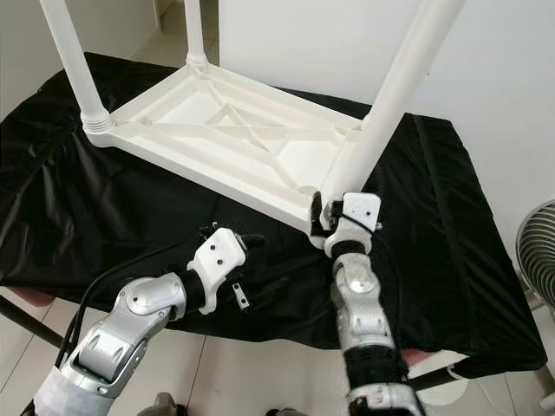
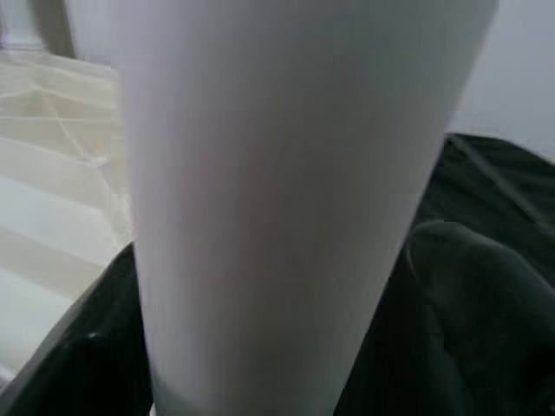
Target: Building children table
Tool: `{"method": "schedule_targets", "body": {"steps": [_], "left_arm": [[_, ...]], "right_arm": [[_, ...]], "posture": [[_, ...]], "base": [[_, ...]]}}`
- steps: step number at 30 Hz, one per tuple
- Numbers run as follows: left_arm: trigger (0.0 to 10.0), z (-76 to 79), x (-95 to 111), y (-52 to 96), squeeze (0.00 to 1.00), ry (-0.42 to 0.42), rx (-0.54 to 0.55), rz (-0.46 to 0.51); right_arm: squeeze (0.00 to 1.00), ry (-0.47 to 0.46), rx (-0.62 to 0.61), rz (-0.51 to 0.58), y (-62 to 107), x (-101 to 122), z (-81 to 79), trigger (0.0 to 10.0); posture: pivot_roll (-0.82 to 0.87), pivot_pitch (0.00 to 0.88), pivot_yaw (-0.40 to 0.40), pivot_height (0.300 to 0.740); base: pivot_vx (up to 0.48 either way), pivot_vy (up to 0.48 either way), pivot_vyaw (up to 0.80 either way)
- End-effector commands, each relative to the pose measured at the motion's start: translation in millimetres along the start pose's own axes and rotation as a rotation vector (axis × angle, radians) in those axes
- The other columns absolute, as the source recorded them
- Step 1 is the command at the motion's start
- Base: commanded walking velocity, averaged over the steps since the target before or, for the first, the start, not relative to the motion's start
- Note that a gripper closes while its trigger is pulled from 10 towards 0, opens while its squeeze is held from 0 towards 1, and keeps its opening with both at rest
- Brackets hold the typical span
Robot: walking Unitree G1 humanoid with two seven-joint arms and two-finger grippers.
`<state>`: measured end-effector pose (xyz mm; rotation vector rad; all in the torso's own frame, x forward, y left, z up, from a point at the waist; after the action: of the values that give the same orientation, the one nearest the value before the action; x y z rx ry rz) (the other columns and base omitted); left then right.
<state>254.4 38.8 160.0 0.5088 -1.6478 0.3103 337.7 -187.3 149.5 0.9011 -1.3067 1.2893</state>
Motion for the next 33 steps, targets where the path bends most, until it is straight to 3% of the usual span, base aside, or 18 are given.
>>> {"method": "schedule_targets", "body": {"steps": [1, 5, 9, 11, 13, 14, 15, 16, 18, 20, 27, 31, 32, 33], "left_arm": [[10.0, 3.0, -1, -2.1, 0.0, 0.008, -0.002, 0.0], [10.0, 2.3, -1, -2.1, 0.0, 0.008, 0.0, 0.002], [10.0, 2.2, -1, -2.1, 0.0, 0.008, 0.0, 0.002], [10.0, 2.0, -1, -1.6, 0.0, 0.008, -0.002, 0.001], [10.0, 2.0, -1, -1.6, 0.0, 0.008, -0.002, 0.001], [10.0, 2.0, -1, -1.2, 0.0, 0.008, -0.003, 0.0], [10.0, 2.0, -1, -1.2, 0.0, 0.008, -0.003, 0.0], [10.0, 1.8, -1, -0.7, 0.0, 0.008, -0.004, -0.001], [10.0, 1.8, -1, -0.7, 0.0, 0.008, -0.004, -0.001], [10.0, 2.0, -1, 0.6, 0.0, 0.009, -0.004, -0.004], [10.0, 1.4, -1, 1.6, 0.0, 0.008, -0.006, -0.007], [10.0, 0.8, -1, 2.9, 0.0, 0.004, -0.008, -0.01], [10.0, 0.3, -2, 3.2, 0.0, 0.002, -0.009, -0.012], [10.0, 0.3, -2, 3.2, 0.0, 0.002, -0.009, -0.012]], "right_arm": [[0.0, 0.016, -0.112, -0.004, -2.2, -4, 25.5, 10.0], [0.0, 0.037, -0.214, -0.02, -4.2, -9, 50.2, 10.0], [0.0, 0.036, -0.235, -0.027, -4.5, -10, 56.4, 10.0], [0.0, 0.074, -0.301, -0.034, -4.0, -13, 77.7, 10.0], [0.0, 0.074, -0.301, -0.034, -4.0, -13, 77.7, 10.0], [0.0, 0.098, -0.346, -0.042, -1.3, -14, 92.7, 10.0], [0.0, 0.098, -0.346, -0.042, -1.3, -14, 92.7, 10.0], [0.0, 0.122, -0.389, -0.044, 1.7, -15, 106.1, 10.0], [0.0, 0.122, -0.389, -0.044, 1.7, -15, 106.1, 10.0], [0.0, 0.151, -0.457, -0.056, 8.1, -19, 125.5, 10.0], [0.0, 0.132, -0.464, -0.044, 13.2, -19, 127.8, 10.0], [0.0, 0.077, -0.405, 0.01, 17.9, -13, 110.4, 10.0], [0.0, 0.041, -0.362, 0.055, 22.9, -7, 94.9, 10.0], [0.0, 0.041, -0.362, 0.055, 22.9, -7, 94.9, 10.0]], "posture": [[0.13, 0.07, -0.085, 0.74], [0.13, 0.07, -0.084, 0.74], [0.13, 0.071, -0.081, 0.74], [0.13, 0.076, -0.076, 0.74], [0.13, 0.076, -0.076, 0.74], [0.13, 0.079, -0.075, 0.74], [0.13, 0.079, -0.075, 0.74], [0.13, 0.08, -0.073, 0.74], [0.13, 0.08, -0.073, 0.74], [0.13, 0.082, -0.068, 0.74], [0.13, 0.081, -0.062, 0.74], [0.13, 0.08, -0.057, 0.74], [0.13, 0.081, -0.056, 0.74], [0.13, 0.081, -0.056, 0.74]], "base": [[0.0, 0.0, 0.0], [0.0, 0.0, 0.0], [0.0, 0.0, 0.0], [0.0, 0.0, 0.0], [0.0, 0.0, 0.0], [0.0, 0.0, 0.0], [0.0, 0.0, 0.0], [0.0, 0.0, 0.0], [0.0, 0.0, 0.0], [0.0, 0.0, 0.0], [0.0, 0.0, 0.0], [0.0, 0.0, 0.0], [0.0, 0.0, 0.0], [0.0, 0.0, 0.0]]}}
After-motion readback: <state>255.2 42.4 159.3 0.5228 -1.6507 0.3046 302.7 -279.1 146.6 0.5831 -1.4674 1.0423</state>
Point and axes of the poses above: a point about 5 cm out from each wrist's last joint towards the gripper, its own y axis pointing back from the gripper into the wrist, its own x axis along the axis of the wrist's last joint, z = x × y, the point moved 1 cm from there along -y, pointing out of the wrist towards the gripper, and after that the axes turned 6 degrees about y, right-handed, at the moved point
